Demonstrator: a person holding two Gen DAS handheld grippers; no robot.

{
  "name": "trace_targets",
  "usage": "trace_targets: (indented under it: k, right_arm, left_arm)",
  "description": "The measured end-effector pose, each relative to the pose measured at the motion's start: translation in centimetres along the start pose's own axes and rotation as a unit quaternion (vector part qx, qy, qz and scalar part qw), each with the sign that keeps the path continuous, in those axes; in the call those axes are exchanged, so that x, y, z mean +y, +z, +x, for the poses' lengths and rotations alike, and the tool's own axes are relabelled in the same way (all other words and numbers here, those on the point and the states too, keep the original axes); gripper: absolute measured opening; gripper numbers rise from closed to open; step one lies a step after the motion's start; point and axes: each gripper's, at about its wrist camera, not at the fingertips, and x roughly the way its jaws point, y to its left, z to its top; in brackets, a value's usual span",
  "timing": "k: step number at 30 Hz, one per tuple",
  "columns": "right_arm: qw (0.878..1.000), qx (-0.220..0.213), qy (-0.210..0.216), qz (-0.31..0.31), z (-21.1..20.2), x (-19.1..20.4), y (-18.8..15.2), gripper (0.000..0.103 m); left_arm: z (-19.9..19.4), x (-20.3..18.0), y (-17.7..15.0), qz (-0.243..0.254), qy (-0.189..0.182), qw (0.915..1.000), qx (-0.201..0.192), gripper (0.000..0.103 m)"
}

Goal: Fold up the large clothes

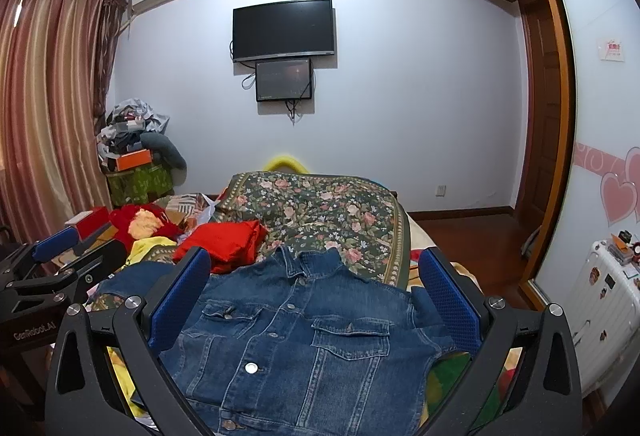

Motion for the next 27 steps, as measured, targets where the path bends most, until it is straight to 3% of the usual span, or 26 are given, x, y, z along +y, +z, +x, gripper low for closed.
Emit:
trace_targets:
  k: [7,17,23,27]
  right_arm:
    - [1.000,0.023,-0.001,-0.004,2.0,0.2,-0.1,0.103]
    - [0.997,0.071,0.000,-0.012,7.4,0.6,0.1,0.103]
    - [0.994,0.104,0.003,-0.016,11.0,0.9,-0.3,0.103]
    - [0.991,0.135,0.006,-0.017,14.0,1.1,-1.1,0.103]
  left_arm:
    - [1.8,1.5,-0.1,-0.001,0.020,0.9998,0.008,0.103]
    - [6.8,9.3,0.1,-0.036,0.119,0.9917,0.032,0.103]
    - [10.7,15.4,-1.4,-0.052,0.206,0.9749,0.067,0.103]
    - [13.3,19.9,-3.5,-0.072,0.269,0.9554,0.098,0.103]
